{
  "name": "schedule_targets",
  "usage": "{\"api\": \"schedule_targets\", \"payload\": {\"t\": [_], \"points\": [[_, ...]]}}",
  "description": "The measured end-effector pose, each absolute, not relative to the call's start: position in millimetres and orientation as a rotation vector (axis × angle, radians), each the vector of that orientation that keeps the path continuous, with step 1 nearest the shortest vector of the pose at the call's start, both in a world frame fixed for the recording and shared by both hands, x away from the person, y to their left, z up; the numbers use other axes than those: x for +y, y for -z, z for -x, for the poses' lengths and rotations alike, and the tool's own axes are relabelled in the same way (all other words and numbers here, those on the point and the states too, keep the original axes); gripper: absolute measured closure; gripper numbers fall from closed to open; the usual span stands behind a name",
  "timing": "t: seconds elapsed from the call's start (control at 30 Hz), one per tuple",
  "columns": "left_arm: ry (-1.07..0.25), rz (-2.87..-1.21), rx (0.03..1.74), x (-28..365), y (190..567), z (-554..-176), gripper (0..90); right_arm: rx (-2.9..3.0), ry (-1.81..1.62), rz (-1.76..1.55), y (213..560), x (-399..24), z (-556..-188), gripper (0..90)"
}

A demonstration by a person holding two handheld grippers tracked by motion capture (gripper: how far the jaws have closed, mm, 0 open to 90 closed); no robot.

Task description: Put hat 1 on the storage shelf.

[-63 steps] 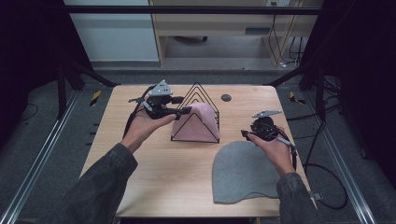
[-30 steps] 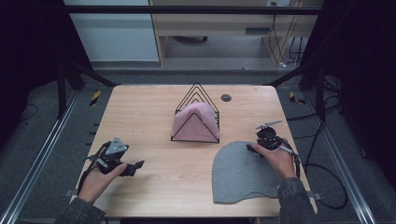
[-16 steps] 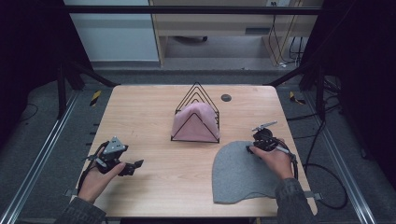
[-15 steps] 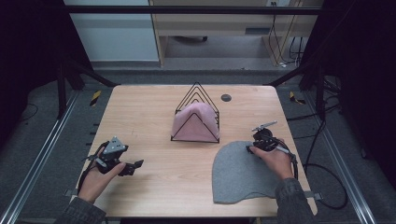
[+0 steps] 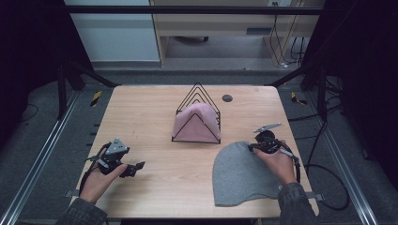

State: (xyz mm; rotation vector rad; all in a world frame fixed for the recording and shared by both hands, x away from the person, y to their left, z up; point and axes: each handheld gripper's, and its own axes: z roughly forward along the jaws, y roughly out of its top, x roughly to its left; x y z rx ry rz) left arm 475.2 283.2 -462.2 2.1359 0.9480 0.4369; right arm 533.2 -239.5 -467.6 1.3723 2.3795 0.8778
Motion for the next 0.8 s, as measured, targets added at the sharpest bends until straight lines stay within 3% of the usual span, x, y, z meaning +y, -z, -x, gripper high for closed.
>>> {"api": "schedule_targets", "payload": {"t": [0.37, 0.8], "points": [[-0.420, -2.143, 0.934, 280.4, 463.4, -475.9, 10.9, 2.344, -1.081, -1.198, 419.4, -231.0, -498.3, 85.7], [-0.383, -2.162, 0.896, 275.5, 463.2, -473.3, 10.1, 2.326, -1.228, -0.830, 330.1, -184.2, -458.3, 85.8]]}}
